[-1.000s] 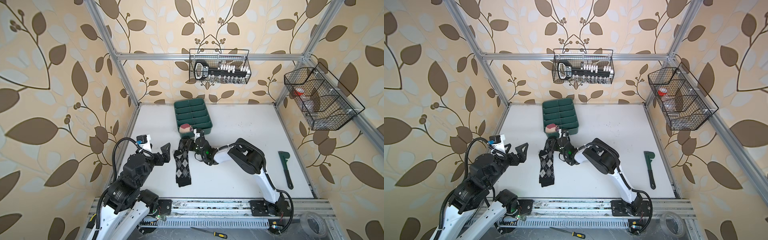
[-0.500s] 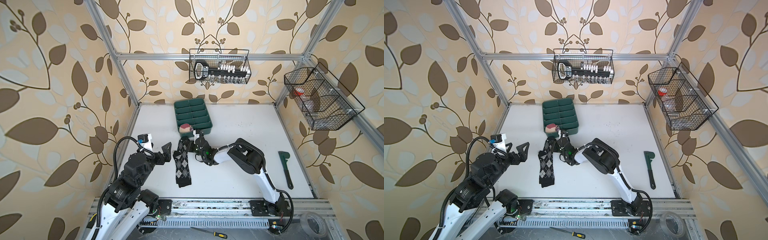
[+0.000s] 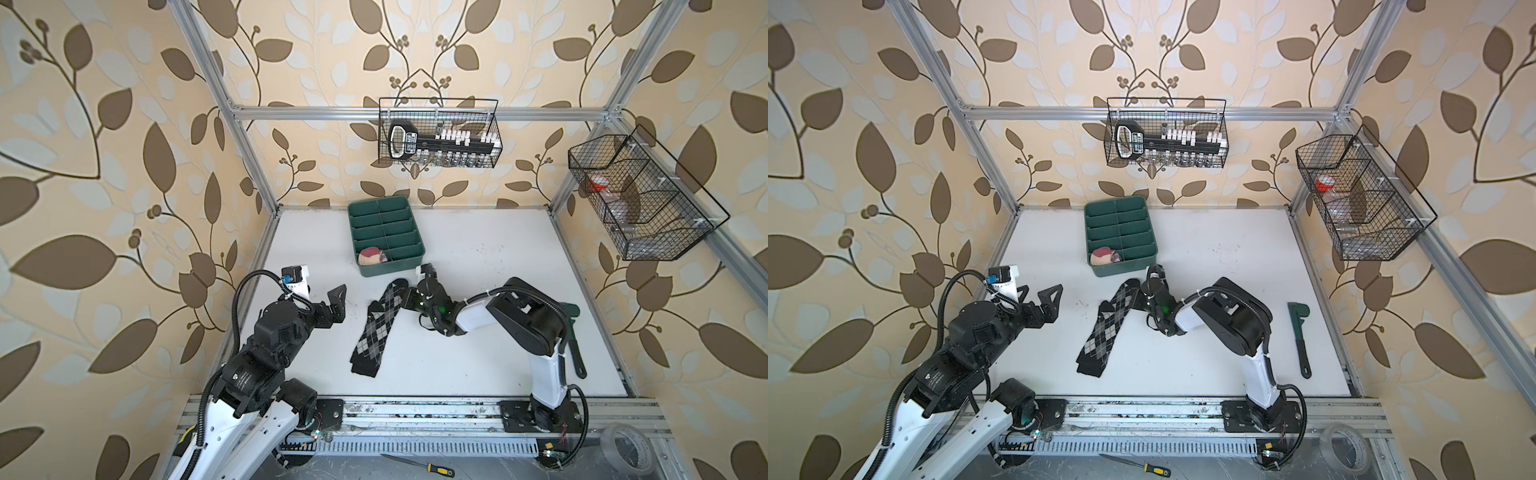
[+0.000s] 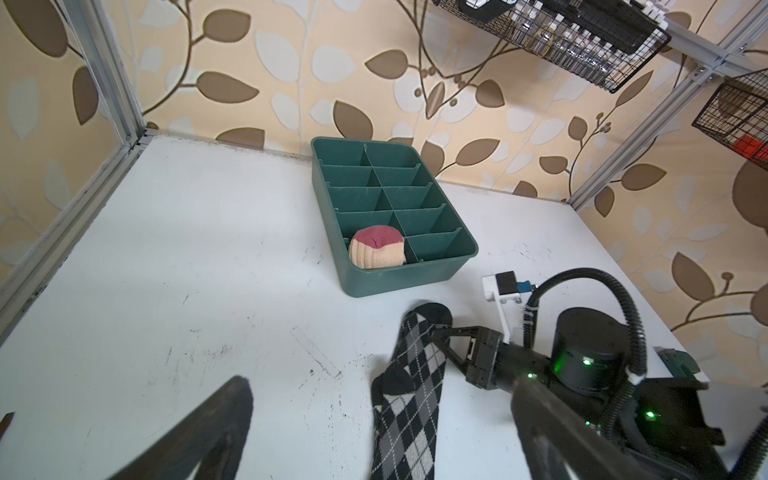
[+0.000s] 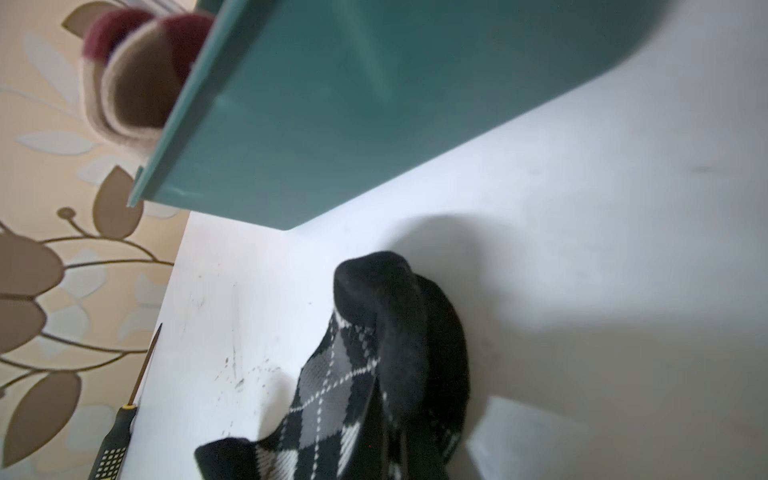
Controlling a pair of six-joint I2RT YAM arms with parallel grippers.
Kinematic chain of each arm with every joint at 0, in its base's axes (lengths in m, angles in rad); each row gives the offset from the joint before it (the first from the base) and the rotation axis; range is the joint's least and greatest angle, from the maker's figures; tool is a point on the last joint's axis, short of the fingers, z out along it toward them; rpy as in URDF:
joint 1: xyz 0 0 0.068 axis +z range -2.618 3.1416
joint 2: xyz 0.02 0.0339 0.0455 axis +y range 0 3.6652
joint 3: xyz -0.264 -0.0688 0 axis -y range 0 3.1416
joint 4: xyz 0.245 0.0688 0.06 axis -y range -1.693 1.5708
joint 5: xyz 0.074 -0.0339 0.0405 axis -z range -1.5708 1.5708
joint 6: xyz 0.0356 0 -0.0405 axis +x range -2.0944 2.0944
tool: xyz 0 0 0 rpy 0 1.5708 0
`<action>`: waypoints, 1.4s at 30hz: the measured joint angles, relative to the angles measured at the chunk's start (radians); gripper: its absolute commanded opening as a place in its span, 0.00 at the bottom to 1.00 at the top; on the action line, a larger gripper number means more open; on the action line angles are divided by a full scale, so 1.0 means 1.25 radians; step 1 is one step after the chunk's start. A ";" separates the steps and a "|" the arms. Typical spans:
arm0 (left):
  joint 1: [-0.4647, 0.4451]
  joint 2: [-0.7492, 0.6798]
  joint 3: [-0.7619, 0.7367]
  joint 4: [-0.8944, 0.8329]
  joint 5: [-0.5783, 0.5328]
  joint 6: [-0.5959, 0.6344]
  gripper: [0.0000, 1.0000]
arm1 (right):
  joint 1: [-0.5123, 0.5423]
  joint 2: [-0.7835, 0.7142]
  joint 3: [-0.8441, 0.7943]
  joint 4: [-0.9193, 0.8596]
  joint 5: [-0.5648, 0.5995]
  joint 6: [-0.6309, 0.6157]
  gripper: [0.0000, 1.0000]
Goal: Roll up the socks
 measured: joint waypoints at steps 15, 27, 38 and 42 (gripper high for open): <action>-0.005 0.033 0.033 -0.001 0.018 0.020 0.99 | -0.219 -0.176 -0.077 -0.222 -0.097 -0.123 0.15; -0.005 0.083 0.068 -0.001 0.068 0.081 0.99 | -0.307 -0.328 -0.066 -0.389 -0.085 -0.242 0.74; -0.005 0.170 0.085 0.043 0.076 0.110 0.99 | -0.294 -0.656 -0.067 -0.506 0.004 -0.405 0.73; -0.005 0.219 0.086 0.061 0.056 0.034 0.99 | -0.212 -0.776 -0.084 -0.512 0.051 -0.497 0.72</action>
